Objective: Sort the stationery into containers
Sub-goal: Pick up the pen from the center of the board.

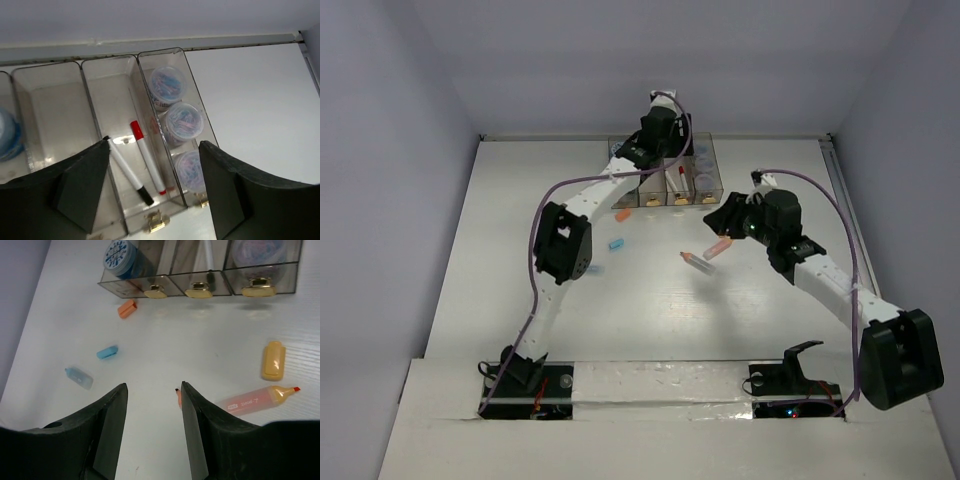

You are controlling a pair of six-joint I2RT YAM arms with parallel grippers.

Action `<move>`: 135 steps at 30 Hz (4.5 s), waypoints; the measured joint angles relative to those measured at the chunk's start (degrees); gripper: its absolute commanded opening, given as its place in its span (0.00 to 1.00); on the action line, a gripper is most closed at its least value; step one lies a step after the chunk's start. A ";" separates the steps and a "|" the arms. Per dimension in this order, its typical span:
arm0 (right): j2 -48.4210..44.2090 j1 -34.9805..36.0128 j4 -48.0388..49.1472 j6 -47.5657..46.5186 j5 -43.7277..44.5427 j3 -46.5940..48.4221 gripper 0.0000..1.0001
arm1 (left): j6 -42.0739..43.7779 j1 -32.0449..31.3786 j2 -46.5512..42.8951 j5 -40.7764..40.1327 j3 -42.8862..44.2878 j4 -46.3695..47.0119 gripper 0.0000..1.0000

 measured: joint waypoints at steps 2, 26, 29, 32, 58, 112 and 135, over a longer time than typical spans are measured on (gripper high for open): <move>1.18 0.61 1.51 -0.28 -2.05 0.00 0.55 | 1.53 0.20 -3.06 0.52 -1.22 -1.36 0.74; 35.52 34.18 -12.52 -23.98 -4.79 31.39 0.98 | 6.16 4.85 -90.90 -1.62 -62.71 -5.97 0.99; 44.09 36.96 -16.72 -27.43 -2.75 41.20 0.95 | 5.84 4.85 -93.70 2.16 -64.17 -6.97 0.99; 50.62 38.25 -21.07 -29.86 -0.79 49.20 0.91 | 5.77 4.85 -97.74 5.18 -65.42 -6.62 0.99; 72.54 40.09 -38.84 -36.57 8.33 80.30 0.08 | 5.84 4.92 -104.91 5.55 -78.09 1.44 0.99; 30.95 28.98 -2.23 -1.68 10.54 38.58 0.00 | -16.37 6.60 -82.53 13.92 -94.73 21.57 0.48; 30.38 32.30 -2.01 -1.86 13.62 38.14 0.39 | -15.50 6.08 -81.79 11.72 -95.89 24.94 0.00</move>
